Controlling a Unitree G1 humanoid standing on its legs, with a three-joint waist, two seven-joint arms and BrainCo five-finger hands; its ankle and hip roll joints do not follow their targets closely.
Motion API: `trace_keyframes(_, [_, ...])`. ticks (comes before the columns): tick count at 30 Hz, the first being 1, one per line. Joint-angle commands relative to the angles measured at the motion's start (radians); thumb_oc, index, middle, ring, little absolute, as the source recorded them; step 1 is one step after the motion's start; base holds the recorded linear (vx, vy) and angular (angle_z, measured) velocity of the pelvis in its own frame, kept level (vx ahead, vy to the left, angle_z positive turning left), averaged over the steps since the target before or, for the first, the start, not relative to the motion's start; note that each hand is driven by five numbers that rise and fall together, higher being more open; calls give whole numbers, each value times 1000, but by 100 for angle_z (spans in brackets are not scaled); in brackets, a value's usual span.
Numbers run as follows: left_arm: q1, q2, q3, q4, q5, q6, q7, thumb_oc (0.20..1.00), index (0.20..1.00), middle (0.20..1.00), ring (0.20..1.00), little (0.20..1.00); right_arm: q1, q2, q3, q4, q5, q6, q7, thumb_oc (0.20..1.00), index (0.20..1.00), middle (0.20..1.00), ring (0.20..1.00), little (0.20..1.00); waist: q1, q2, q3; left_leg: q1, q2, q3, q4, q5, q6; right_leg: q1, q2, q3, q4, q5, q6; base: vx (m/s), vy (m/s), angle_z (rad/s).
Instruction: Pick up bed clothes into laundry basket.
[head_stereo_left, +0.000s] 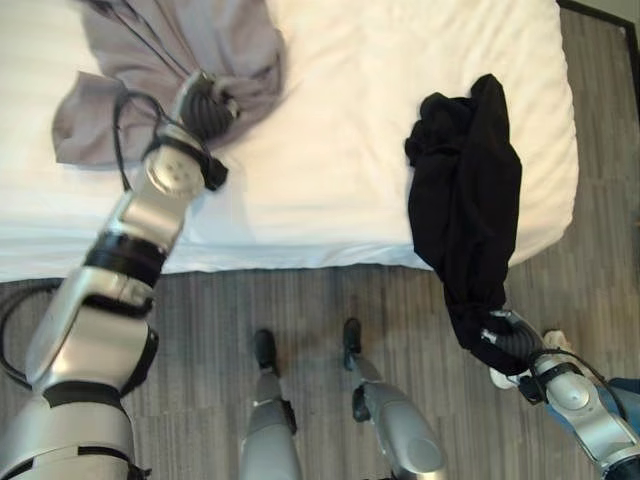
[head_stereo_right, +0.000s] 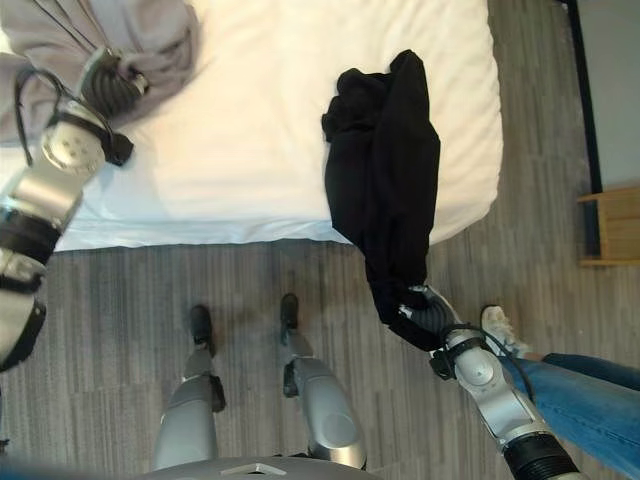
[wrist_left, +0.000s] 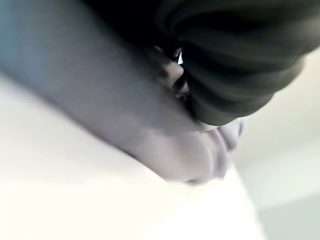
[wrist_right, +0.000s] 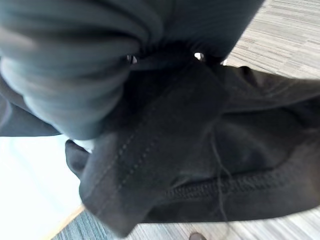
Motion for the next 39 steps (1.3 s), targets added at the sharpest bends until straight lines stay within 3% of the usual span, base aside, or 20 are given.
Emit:
trace_keyframes(1, [327, -159, 53, -70, -210, -80, -10, 200, 200, 200, 200, 200, 55, 12, -124, -16, 65, -11, -33, 200, 200, 200, 200, 200, 39, 6, 11, 33, -22, -116, 6, -29, -10, 78, -55, 6, 12, -51, 43, 58, 10, -6])
trace_keyframes(3, [409, -186, 96, -119, -243, -85, -11, 200, 200, 200, 200, 200, 54, 39, -154, -23, 143, -24, -37, 200, 200, 200, 200, 200, 49, 20, 1, 46, -28, -117, 6, -29, -8, 94, -60, 4, 12, -58, 39, 36, 14, 13])
trace_keyframes(7, [668, -267, 260, -249, -332, -120, 6, 200, 200, 200, 200, 200, 18, 169, -223, -53, 501, -105, 1, 200, 200, 200, 200, 200, 104, 94, -49, 128, -49, -136, 6, -43, -4, 185, -89, -14, 53, -110, 26, 62, -6, 18])
trace_keyframes(8, [730, -286, 308, -290, -342, -120, 2, 200, 200, 200, 200, 200, 0, 193, -232, -88, 574, -115, 6, 200, 200, 200, 200, 200, 119, 120, -90, 169, -58, -150, 6, -50, -1, 233, -102, -23, 58, -126, 20, 74, -8, 18])
trace_keyframes(9, [730, -286, 309, -291, -342, -120, 2, 200, 200, 200, 200, 200, -1, 193, -232, -89, 574, -115, 6, 200, 200, 200, 200, 200, 118, 120, -91, 166, -58, -151, 6, -47, -1, 231, -103, -24, 57, -123, 20, 102, -51, 46])
trace_keyframes(12, [789, -324, 406, -426, -335, -156, 27, 200, 200, 200, 200, 200, -94, 197, -231, -245, 680, -142, 28, 200, 200, 200, 200, 200, 167, 163, -177, 232, -76, -185, 6, -56, -5, 334, -127, -71, 45, -151, 16, 67, -67, 55])
trace_keyframes(15, [818, -364, 426, -494, -322, -163, 21, 200, 200, 200, 200, 200, -159, 218, -214, -291, 713, -149, 30, 200, 200, 200, 200, 200, 206, 182, -237, 267, -84, -192, 6, -59, -3, 382, -136, -104, 42, -163, 13, 51, -34, 28])
trace_keyframes(22, [861, -448, 435, -637, -357, -173, 13, 200, 200, 200, 200, 200, -238, 320, -124, -458, 793, -133, 47, 200, 200, 200, 200, 200, 245, 193, -318, 307, -95, -209, 6, -59, -4, 466, -146, -155, 23, -177, 4, 31, -39, 11])
trace_keyframes(25, [860, -444, 472, -692, -398, -187, 9, 200, 200, 200, 200, 200, -303, 283, -150, -513, 820, -140, 38, 200, 200, 200, 200, 200, 256, 188, -351, 321, -98, -213, 6, -69, -6, 489, -145, -168, 18, -188, 2, 26, -40, 18])
trace_keyframes(26, [839, -402, 508, -736, -389, -199, 24, 200, 200, 200, 200, 200, -384, 224, -169, -510, 860, -153, 22, 200, 200, 200, 200, 200, 265, 182, -370, 329, -97, -215, 6, -71, -7, 500, -140, -171, 17, -190, 1, 27, -40, 2])
trace_keyframes(28, [822, -387, 521, -746, -393, -207, 29, 200, 200, 200, 200, 200, -430, 190, -170, -498, 879, -160, 13, 200, 200, 200, 200, 200, 266, 182, -372, 330, -96, -218, 6, -64, -7, 502, -140, -174, 18, -187, 0, 0, -13, 4])
trace_keyframes(34, [716, -273, 520, -787, -384, -228, 49, 200, 200, 200, 200, 200, -762, 8, -46, -355, 958, -167, -15, 200, 200, 200, 200, 200, 284, 152, -411, 367, -91, -213, 6, -80, -9, 535, -131, -175, 16, -190, -2, 17, -13, 1])
trace_keyframes(39, [719, -266, 534, -818, -359, -216, 69, 200, 200, 200, 200, 200, -830, 40, -16, -362, 970, -165, -32, 200, 200, 200, 200, 200, 292, 145, -414, 382, -87, -200, 6, -88, -6, 541, -128, -169, 16, -189, -2, 1, -3, -2])
